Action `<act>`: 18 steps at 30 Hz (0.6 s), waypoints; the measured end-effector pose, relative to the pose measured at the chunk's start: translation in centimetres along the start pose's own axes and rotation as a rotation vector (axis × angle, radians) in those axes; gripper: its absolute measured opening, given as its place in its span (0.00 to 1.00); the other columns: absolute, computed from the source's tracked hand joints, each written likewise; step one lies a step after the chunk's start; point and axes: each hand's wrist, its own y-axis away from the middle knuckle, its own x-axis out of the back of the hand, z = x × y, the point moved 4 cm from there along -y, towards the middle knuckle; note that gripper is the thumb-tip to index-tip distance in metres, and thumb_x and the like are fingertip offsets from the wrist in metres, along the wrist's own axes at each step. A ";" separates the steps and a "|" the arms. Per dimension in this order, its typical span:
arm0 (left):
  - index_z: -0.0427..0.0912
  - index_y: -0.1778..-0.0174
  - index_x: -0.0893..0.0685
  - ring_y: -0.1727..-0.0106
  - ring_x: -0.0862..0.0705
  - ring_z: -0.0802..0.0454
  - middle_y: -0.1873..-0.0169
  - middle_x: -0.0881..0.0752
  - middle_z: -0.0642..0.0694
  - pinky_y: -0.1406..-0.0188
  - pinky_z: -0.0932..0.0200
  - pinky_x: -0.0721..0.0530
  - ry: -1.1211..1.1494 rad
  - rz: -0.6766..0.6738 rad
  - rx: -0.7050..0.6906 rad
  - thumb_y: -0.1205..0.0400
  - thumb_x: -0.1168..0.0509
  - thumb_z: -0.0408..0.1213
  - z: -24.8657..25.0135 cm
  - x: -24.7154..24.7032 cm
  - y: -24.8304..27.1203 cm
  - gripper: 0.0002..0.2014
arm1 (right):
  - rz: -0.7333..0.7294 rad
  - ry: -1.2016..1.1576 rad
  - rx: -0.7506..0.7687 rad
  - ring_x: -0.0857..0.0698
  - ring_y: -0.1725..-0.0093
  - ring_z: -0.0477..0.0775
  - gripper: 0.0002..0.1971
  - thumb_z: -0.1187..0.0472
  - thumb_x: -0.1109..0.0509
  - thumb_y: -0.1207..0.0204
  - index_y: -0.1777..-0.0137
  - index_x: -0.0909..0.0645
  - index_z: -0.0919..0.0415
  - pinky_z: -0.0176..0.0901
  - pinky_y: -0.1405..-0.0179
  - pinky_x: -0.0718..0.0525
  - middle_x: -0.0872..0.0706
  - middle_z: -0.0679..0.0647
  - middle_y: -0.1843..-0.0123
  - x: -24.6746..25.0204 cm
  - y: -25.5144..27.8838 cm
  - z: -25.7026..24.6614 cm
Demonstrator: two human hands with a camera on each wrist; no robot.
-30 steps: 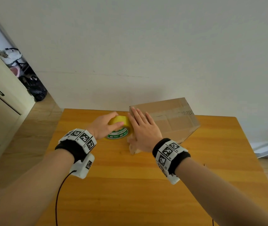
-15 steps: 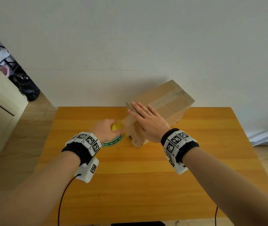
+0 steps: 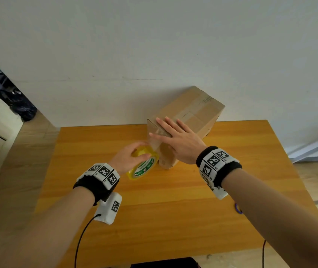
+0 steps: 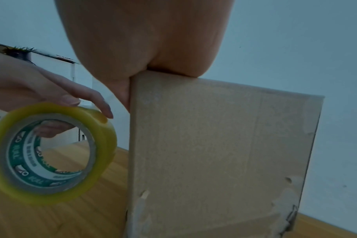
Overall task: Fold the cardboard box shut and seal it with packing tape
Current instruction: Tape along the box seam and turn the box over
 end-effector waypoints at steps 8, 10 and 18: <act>0.52 0.31 0.27 0.37 0.28 0.55 0.34 0.23 0.51 0.45 0.58 0.25 0.029 -0.034 0.024 0.22 0.34 0.48 0.7 -1.3 -0.5 0.22 | -0.031 0.061 -0.001 0.62 0.16 0.57 0.36 0.60 0.41 0.19 0.18 0.54 0.38 0.56 0.18 0.60 0.65 0.51 0.15 0.2 1.3 0.5; 0.51 0.31 0.27 0.32 0.27 0.50 0.32 0.23 0.49 0.44 0.57 0.25 0.057 -0.074 0.023 0.21 0.33 0.46 1.1 -2.2 -0.5 0.22 | -0.058 0.084 -0.001 0.62 0.16 0.58 0.38 0.62 0.39 0.21 0.18 0.53 0.36 0.58 0.17 0.58 0.65 0.52 0.15 0.4 2.1 0.6; 0.56 0.40 0.26 0.48 0.19 0.49 0.47 0.17 0.47 0.53 0.55 0.17 0.130 -0.066 -0.017 0.29 0.27 0.52 2.7 -5.6 -0.8 0.23 | -0.122 0.173 -0.034 0.57 0.16 0.61 0.39 0.65 0.40 0.24 0.18 0.52 0.37 0.59 0.18 0.53 0.63 0.54 0.15 0.9 5.3 2.1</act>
